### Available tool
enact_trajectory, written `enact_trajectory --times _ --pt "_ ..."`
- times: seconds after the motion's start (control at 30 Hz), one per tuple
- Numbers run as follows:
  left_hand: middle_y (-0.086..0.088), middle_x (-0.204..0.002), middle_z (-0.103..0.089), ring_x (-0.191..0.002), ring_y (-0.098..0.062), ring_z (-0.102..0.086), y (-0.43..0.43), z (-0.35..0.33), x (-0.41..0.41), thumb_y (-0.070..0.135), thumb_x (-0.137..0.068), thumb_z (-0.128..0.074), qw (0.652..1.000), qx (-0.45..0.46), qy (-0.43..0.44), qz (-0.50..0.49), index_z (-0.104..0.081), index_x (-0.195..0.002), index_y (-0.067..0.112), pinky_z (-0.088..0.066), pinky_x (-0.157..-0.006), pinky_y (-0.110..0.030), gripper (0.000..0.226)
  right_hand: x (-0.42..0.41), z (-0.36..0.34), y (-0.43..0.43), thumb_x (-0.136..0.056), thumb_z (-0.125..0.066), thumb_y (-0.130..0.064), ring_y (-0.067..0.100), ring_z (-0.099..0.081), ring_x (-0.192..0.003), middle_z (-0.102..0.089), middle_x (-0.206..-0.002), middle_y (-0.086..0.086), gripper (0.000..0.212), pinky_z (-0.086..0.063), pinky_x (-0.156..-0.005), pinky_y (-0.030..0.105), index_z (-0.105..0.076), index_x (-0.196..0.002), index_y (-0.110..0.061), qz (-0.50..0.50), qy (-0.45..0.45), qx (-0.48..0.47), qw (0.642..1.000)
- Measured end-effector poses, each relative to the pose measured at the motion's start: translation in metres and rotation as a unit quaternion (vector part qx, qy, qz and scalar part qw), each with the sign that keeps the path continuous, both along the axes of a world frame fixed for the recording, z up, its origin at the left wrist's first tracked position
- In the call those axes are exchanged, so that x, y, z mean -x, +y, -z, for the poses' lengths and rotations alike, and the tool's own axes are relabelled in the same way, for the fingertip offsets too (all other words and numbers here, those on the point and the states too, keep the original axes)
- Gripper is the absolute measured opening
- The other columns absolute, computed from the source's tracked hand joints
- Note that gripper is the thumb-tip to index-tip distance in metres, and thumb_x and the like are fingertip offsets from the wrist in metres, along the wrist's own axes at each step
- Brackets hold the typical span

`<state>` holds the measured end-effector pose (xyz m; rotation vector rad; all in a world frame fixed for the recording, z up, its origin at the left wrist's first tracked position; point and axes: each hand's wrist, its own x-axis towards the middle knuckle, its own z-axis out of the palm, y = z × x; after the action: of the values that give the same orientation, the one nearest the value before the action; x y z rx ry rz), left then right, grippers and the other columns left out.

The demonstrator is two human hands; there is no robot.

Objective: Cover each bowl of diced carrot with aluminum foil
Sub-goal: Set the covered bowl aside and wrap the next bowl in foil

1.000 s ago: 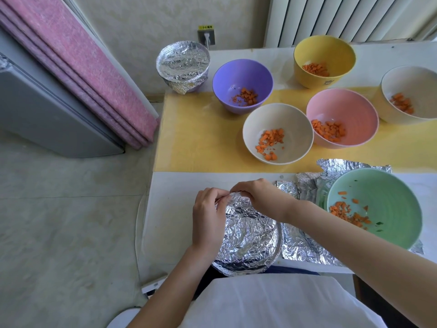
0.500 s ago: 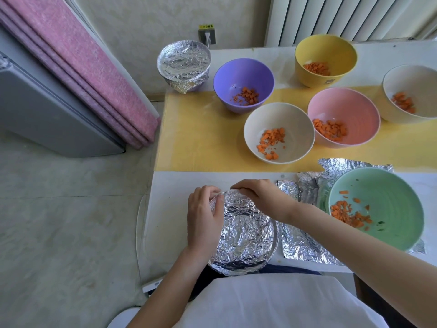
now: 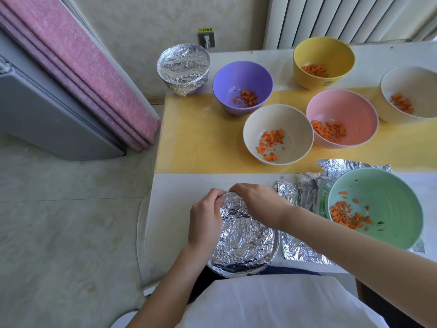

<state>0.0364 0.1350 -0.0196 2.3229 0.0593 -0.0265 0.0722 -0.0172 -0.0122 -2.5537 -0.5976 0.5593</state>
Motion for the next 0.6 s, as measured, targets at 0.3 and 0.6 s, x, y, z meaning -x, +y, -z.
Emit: enact_trajectory --times 0.3,0.6 --pt "0.0 -0.075 -0.068 -0.061 -0.012 -0.051 0.001 0.002 0.002 0.006 -0.091 -0.057 1.0 -0.006 0.003 -0.016 -0.067 -0.096 0.01 -0.03 -0.055 -0.014 0.012 -0.005 -0.001 0.007 -0.086 -0.042 0.004 0.024 -0.059 -0.102 -0.059 -0.123 0.002 0.056 -0.03 -0.066 0.025 -0.043 -0.135 -0.022 -0.014 -0.008 0.044 0.999" --pt "0.002 -0.074 -0.06 -0.067 -0.022 -0.056 0.005 0.007 0.008 0.012 -0.096 -0.049 0.998 -0.051 0.009 -0.023 -0.061 -0.098 0.008 -0.029 -0.057 -0.023 0.013 0.012 0.021 -0.005 -0.096 -0.044 -0.005 0.029 -0.062 -0.095 -0.067 -0.107 0.009 0.029 -0.047 -0.08 0.038 -0.058 -0.119 -0.012 0.116 0.033 -0.082 0.989"
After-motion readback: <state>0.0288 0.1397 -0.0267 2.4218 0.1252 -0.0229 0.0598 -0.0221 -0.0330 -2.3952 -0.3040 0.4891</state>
